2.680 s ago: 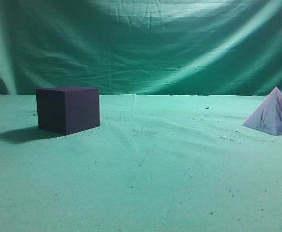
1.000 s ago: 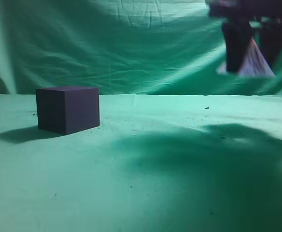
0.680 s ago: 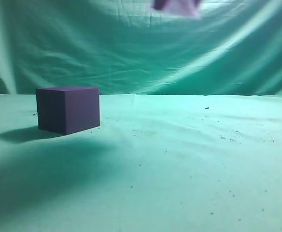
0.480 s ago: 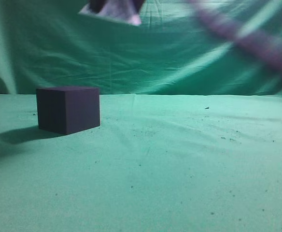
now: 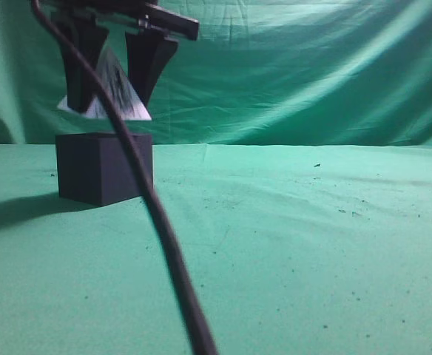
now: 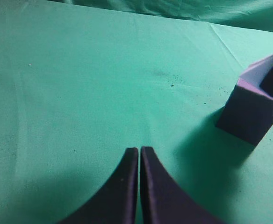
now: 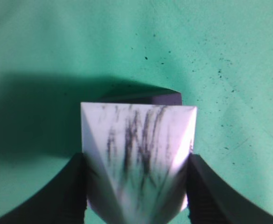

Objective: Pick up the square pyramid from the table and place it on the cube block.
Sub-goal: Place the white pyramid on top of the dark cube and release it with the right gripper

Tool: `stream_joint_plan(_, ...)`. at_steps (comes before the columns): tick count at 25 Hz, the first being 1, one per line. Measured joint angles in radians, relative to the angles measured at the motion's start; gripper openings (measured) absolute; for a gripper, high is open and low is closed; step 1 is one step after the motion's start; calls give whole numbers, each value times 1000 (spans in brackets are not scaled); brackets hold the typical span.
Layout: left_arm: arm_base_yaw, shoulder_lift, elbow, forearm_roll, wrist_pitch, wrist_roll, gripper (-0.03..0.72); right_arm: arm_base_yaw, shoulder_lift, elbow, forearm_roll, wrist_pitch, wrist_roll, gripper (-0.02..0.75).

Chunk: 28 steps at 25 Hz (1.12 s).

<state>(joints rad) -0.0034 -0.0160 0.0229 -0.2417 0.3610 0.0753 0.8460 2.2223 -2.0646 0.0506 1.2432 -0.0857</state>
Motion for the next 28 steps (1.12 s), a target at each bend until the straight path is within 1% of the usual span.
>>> stream_joint_plan(12, 0, 0, 0, 3, 0, 0, 0, 0, 33, -15, -24, -4, 0, 399)
stream_joint_plan(13, 0, 0, 0, 3, 0, 0, 0, 0, 39, -17, -28, -4, 0, 491)
stream_joint_plan(15, 0, 0, 0, 3, 0, 0, 0, 0, 43, -32, -32, -2, 0, 605)
stream_joint_plan(16, 0, 0, 0, 3, 0, 0, 0, 0, 43, -41, -32, -2, 0, 641)
stream_joint_plan(17, 0, 0, 0, 3, 0, 0, 0, 0, 36, -52, -32, -2, 0, 663)
stream_joint_plan(18, 0, 0, 0, 3, 0, 0, 0, 0, 23, -60, -32, -2, 0, 646)
stream_joint_plan(22, 0, 0, 0, 3, 0, 0, 0, 0, -63, -68, -32, 0, 0, 646)
stream_joint_plan(25, 0, 0, 0, 3, 0, 0, 0, 0, -154, -68, -32, 4, 0, 473)
stream_joint_plan(28, 0, 0, 0, 5, 0, 0, 0, 0, -255, -68, -32, 10, 0, 233)
